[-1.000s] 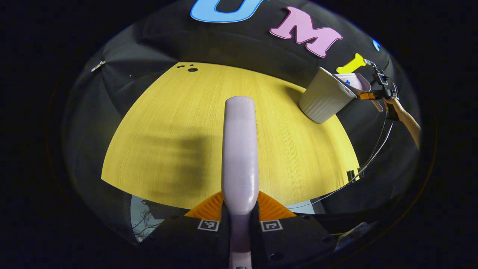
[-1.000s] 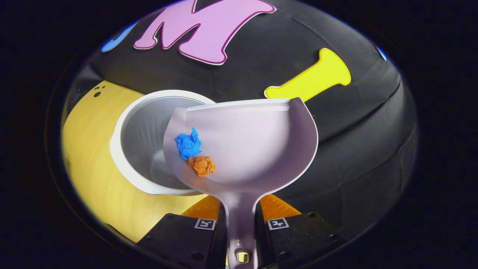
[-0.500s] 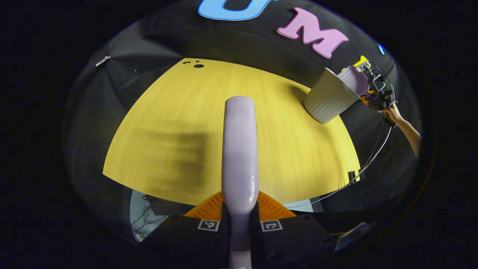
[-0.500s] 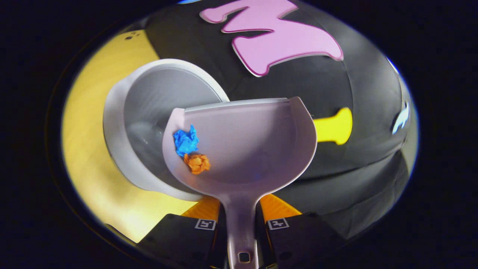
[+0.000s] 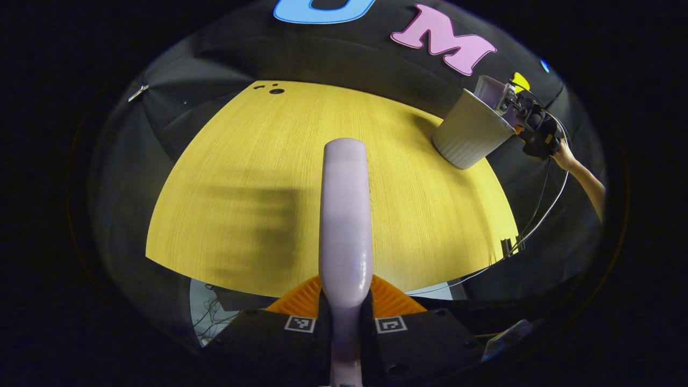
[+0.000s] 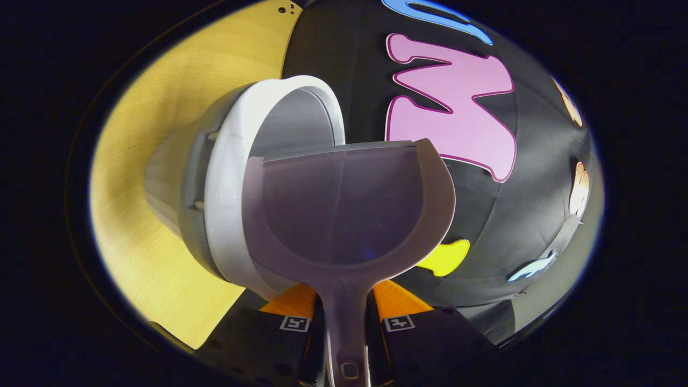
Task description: Pick up the small broom and dustpan from the desktop, sweep the trash into the dustpan with the broom, and then empty the trash into the garbage bin.
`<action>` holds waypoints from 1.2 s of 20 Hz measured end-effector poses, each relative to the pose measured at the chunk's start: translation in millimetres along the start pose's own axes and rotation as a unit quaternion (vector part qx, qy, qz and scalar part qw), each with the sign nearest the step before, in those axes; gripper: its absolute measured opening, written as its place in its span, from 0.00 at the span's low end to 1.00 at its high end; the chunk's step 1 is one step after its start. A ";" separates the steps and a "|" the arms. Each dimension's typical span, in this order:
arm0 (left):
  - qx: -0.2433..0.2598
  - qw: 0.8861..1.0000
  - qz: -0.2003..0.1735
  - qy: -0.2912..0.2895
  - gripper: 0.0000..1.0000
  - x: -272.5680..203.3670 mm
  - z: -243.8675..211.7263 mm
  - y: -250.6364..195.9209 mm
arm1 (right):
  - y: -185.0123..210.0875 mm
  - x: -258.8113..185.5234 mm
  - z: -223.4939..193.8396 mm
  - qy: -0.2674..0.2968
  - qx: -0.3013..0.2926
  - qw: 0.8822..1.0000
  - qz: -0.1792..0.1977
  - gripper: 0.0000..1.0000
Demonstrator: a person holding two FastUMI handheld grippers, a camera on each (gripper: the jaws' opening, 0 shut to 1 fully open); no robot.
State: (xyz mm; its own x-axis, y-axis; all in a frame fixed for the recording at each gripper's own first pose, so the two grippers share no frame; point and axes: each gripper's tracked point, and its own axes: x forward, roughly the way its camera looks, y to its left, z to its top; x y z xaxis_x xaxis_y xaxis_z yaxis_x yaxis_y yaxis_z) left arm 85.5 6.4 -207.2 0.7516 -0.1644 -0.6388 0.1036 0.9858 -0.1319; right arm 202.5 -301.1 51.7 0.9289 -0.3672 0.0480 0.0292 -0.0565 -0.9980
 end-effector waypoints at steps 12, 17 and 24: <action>-0.025 0.998 -0.020 -0.045 0.26 -13.1 39.7 -24.3 | -27.6 -15.0 -24.7 0.065 0.333 0.938 0.076 0.35; 0.016 0.994 0.025 -0.101 0.26 -27.6 66.1 -19.7 | -56.3 -25.5 -19.4 0.041 0.482 0.871 0.089 0.35; 0.010 0.983 0.040 -0.177 0.26 -33.3 84.2 -26.3 | -81.8 -38.8 6.6 -0.027 0.623 0.764 0.166 0.35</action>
State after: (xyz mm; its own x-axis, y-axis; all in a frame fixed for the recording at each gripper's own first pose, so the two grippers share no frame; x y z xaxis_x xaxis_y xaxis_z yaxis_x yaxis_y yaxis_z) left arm 112.7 -11.3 -118.7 0.9372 -0.0683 -0.3421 0.0456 0.9962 -0.0740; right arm 166.5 -276.1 131.2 0.9742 -0.1299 -0.1844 0.0876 0.9713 -0.2212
